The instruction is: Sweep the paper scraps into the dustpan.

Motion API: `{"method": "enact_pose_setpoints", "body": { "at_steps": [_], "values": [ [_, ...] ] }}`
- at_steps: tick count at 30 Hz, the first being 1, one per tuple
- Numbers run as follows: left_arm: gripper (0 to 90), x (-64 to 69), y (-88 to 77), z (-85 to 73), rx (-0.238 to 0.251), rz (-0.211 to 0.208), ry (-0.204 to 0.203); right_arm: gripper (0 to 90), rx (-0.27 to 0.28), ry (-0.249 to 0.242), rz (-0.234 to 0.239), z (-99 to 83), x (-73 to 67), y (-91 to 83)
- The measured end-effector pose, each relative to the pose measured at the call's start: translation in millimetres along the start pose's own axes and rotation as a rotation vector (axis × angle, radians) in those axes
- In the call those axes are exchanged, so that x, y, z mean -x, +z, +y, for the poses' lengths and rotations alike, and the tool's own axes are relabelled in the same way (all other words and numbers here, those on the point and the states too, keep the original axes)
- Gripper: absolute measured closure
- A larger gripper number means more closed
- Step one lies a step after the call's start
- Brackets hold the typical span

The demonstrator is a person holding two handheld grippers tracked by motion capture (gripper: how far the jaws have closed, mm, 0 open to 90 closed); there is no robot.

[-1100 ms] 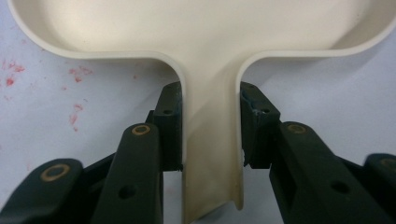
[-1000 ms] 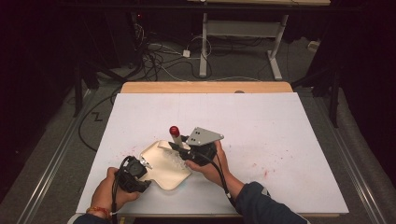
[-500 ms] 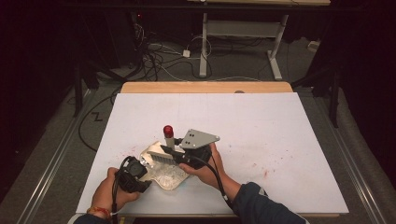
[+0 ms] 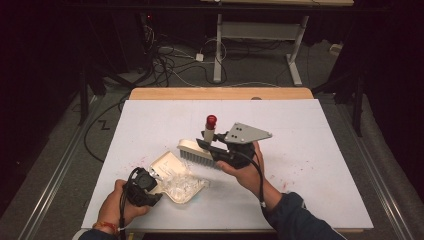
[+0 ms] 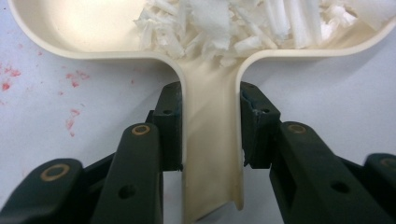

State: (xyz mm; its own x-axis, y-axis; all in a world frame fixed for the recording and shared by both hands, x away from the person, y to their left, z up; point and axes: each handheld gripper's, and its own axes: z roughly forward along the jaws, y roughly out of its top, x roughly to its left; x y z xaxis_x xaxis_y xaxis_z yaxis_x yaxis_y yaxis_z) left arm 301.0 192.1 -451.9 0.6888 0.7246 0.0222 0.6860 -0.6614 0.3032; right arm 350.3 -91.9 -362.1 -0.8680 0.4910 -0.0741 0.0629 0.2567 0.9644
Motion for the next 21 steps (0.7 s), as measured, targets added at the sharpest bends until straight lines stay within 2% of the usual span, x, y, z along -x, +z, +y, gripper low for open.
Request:
{"method": "enact_pose_setpoints", "body": {
  "at_steps": [6, 12, 15, 17, 21],
  "values": [
    [63.3, 0.0, -0.1, 0.0, -0.004, 0.002, 0.003, 71.2, -0.071, 0.001, 0.009, -17.4, -0.2, -41.9],
    [63.3, 0.4, 0.0, 0.4, -0.007, 0.004, 0.004, 71.2, -0.099, 0.013, 0.014, -27.1, -0.6, -74.6],
    [63.3, 0.4, -0.1, 0.8, -0.009, 0.006, 0.008, 71.2, -0.127, 0.015, 0.037, -32.9, -2.5, -82.2],
    [63.3, 0.1, -0.2, 0.8, -0.011, 0.006, 0.010, 71.3, -0.146, 0.027, 0.071, -37.3, -5.9, -84.5],
    [63.2, 0.6, -0.1, 1.0, -0.012, 0.006, 0.008, 71.2, -0.165, 0.038, 0.113, -41.4, -13.1, -77.2]
  ]
}}
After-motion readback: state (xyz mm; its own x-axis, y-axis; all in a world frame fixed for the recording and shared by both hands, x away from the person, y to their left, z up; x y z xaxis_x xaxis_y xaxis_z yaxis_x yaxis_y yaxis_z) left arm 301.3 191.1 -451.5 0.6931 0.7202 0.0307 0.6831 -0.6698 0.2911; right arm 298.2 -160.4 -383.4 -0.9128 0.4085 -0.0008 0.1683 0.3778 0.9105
